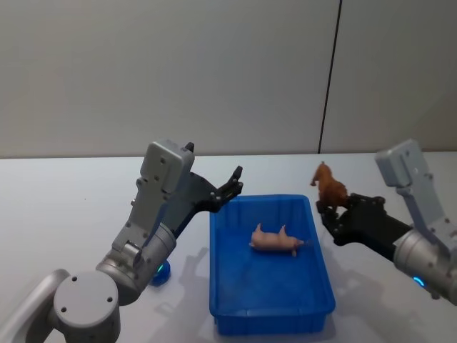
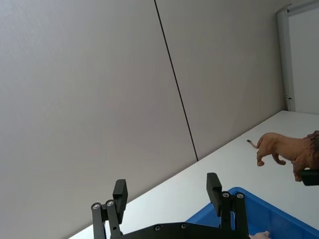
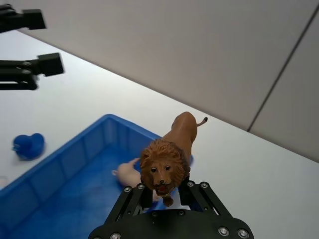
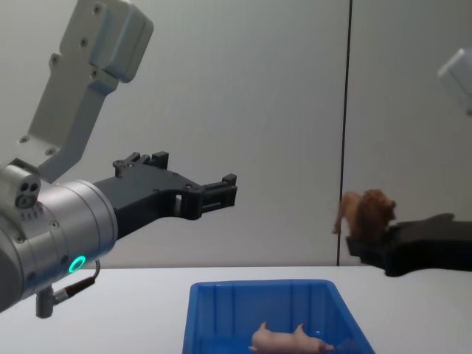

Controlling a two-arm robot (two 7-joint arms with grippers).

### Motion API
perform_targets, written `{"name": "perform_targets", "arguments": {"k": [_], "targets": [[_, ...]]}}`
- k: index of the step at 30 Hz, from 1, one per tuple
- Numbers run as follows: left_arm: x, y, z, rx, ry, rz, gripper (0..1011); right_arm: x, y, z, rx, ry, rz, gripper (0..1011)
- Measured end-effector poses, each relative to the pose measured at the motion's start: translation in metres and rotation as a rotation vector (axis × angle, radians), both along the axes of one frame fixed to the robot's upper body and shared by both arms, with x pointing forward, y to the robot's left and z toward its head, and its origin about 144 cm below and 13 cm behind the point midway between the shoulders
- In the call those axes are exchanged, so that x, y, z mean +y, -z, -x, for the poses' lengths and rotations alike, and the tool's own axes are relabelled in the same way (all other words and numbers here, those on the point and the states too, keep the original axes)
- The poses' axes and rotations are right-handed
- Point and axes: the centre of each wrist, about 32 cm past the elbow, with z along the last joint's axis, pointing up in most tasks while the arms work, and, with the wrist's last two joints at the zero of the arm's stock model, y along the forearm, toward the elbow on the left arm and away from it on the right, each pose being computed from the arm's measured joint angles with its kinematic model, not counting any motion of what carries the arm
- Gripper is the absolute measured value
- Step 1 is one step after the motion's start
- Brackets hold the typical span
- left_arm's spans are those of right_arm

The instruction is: Pick up the two dolls from the table and place them into the box.

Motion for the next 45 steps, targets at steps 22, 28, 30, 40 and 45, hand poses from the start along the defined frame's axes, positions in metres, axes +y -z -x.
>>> {"name": "perform_targets", "arguments": {"k": [22, 28, 30, 40, 45], "targets": [[0.0, 0.0, 0.0, 0.0, 0.0, 0.0, 1004, 0.023, -0.011, -0.029, 0.231, -0.218, -0.057, 474], [0.0, 0.0, 0.0, 0.0, 0.0, 0.0, 1004, 0.026, -0.011, -0.033, 0.265, -0.241, -0.065, 641], [0.0, 0.0, 0.0, 0.0, 0.0, 0.0, 1004, 0.027, -0.011, -0.034, 0.276, -0.249, -0.068, 709], [0.0, 0.0, 0.0, 0.0, 0.0, 0.0, 1004, 0.03, -0.011, -0.037, 0.302, -0.267, -0.075, 986], [0.0, 0.0, 0.0, 0.0, 0.0, 0.0, 1004, 0.027, -0.013, -0.037, 0.29, -0.265, -0.08, 1001]]}}
